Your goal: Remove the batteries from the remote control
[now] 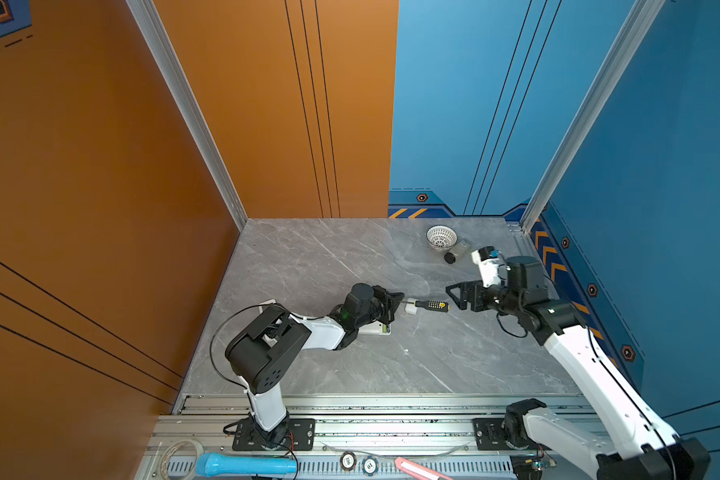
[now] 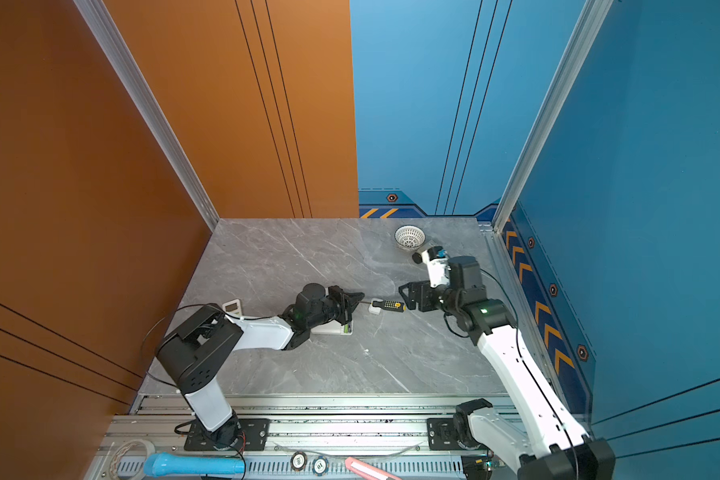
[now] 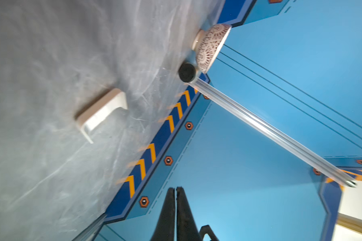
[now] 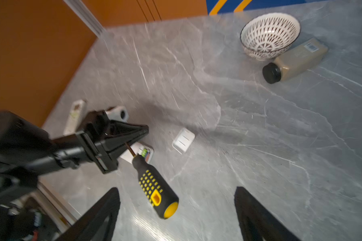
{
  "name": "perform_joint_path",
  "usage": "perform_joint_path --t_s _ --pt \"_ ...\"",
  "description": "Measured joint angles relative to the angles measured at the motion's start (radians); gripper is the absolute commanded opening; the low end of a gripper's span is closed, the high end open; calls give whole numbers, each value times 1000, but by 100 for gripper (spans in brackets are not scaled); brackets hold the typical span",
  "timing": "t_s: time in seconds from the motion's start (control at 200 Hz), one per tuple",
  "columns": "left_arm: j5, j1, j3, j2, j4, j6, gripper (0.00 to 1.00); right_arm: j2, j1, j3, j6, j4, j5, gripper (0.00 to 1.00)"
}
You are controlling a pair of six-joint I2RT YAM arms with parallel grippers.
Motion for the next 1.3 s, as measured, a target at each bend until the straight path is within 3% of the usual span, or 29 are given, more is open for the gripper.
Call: perform_joint_path --t_s 0.17,0.365,0.726,0.976,1.066,1.301 --pt "-6 -2 36 0 111 -30 0 50 -81 4 -28 43 -244 88" --pt "-2 -6 56 0 160 -42 0 124 -84 6 -98 30 -386 88" --pt "8 -15 83 15 172 -45 0 216 -10 55 -118 51 -430 86" --pt "10 -26 92 34 190 -45 0 282 9 72 -109 89 -431 78" --pt "8 -29 92 39 189 -45 0 302 14 79 -104 97 -431 73" --pt "-3 -26 92 44 189 -49 0 323 18 86 -88 104 -439 43"
